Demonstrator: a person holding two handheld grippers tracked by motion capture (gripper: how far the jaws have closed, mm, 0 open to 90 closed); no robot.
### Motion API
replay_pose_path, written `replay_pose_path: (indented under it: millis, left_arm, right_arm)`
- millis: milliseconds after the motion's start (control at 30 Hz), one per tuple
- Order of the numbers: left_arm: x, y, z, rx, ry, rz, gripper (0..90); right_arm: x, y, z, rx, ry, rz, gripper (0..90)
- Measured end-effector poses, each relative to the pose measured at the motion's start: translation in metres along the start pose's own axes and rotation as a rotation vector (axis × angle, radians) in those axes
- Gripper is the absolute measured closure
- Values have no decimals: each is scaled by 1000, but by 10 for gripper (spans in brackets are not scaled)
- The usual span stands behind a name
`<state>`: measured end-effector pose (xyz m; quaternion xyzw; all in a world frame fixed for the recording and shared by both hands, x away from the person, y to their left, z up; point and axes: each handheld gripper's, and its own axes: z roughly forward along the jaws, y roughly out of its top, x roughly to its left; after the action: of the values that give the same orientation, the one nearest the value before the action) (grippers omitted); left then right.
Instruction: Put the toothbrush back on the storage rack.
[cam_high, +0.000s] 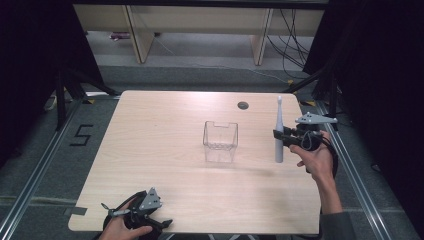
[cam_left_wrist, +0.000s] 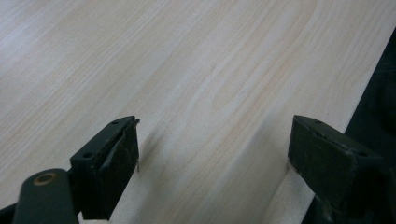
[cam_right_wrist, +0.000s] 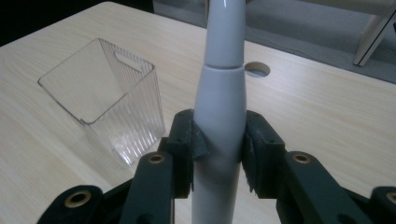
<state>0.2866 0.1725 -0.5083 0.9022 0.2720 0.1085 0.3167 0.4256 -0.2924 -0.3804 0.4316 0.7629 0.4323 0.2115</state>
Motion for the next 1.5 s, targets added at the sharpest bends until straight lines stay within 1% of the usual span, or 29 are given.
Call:
replay_pose_path:
  millis: [33, 67, 167, 267, 300, 333, 367, 400, 467, 500, 533, 567, 667, 700, 833, 867, 1033, 1067, 1100, 1133, 1167, 1200, 1233, 1267, 1333, 1367, 1400, 1433, 1500]
  left_arm:
    - [0, 0, 0, -1, 0, -2, 157]
    - [0, 0, 0, -1, 1, -2, 157]
    - [0, 0, 0, 0, 1, -1, 157]
    - [0, 0, 0, -1, 1, 1, 157]
    - [0, 0, 0, -1, 1, 1, 157]
    - [0, 0, 0, -2, 1, 0, 157]
    - [0, 0, -1, -1, -3, 3, 157]
    - [0, 0, -1, -1, -2, 1, 157]
    - [0, 0, 0, -4, 3, -1, 156]
    - [0, 0, 0, -1, 1, 2, 157]
    - [0, 0, 0, 0, 1, 2, 157]
    - [0, 0, 0, 0, 1, 2, 157]
    - [1, 0, 0, 5, -4, 1, 157]
    - [1, 0, -1, 6, -5, 5, 157]
    - [0, 0, 0, -1, 0, 3, 157]
    - [0, 0, 0, -1, -1, 4, 157]
    - [-1, 0, 0, -5, -2, -3, 156]
    - [0, 0, 1, 1, -9, 11, 156]
    - [0, 1, 1, 9, -13, 12, 156]
    - [0, 1, 1, 11, -14, 14, 156]
    - [0, 1, 1, 12, -15, 14, 156]
    - [0, 1, 1, 11, -14, 11, 156]
    - [0, 0, 1, 10, -14, 8, 156]
    - [0, 0, 0, 11, -14, 10, 156]
    - [0, 1, 1, 8, -12, 10, 156]
    - [0, 1, 1, 8, -12, 10, 156]
    - [0, 1, 1, 8, -12, 10, 156]
    - [0, 1, 0, 8, -11, 9, 156]
    - [0, 0, 0, -3, -5, 6, 156]
  right_arm:
    - [-1, 1, 3, -21, -4, -22, 669]
    - [0, 3, 3, -3, 8, -13, 668]
    - [3, 8, 8, -32, 22, -25, 668]
    - [7, 13, 13, -37, 28, 0, 669]
    - [7, 14, 14, -50, 24, -18, 669]
    - [8, 17, 14, -35, 25, -11, 668]
    - [8, 18, 16, -38, 29, -27, 669]
    - [11, 19, 17, -50, 27, -23, 669]
    - [14, 22, 18, -38, 36, -23, 668]
    - [14, 23, 19, -52, 32, -45, 669]
    - [17, 25, 19, -34, 52, -23, 668]
    - [19, 26, 20, -44, 47, -39, 669]
    - [25, 31, 23, -55, 57, -40, 669]
    - [26, 32, 24, -65, 58, -58, 669]
    - [34, 40, 24, -69, 80, -61, 669]
    - [35, 42, 25, -73, 99, -56, 669]
    - [42, 52, 24, -88, 123, -88, 669]
    - [44, 53, 25, -86, 145, -73, 669]
    - [45, 56, 24, -83, 144, -85, 669]
    - [48, 57, 24, -88, 150, -64, 669]
    - [49, 59, 24, -83, 155, -64, 669]
    - [50, 62, 23, -87, 154, -84, 669]
    - [53, 64, 23, -78, 170, -66, 668]
    - [54, 65, 23, -78, 166, -68, 669]
    - [57, 69, 25, -96, 181, -85, 669]
    - [60, 71, 24, -85, 176, -81, 669]
    - [60, 73, 25, -94, 173, -105, 669]
    - [63, 74, 27, -93, 194, -83, 669]
    - [66, 76, 30, -86, 199, -91, 669]
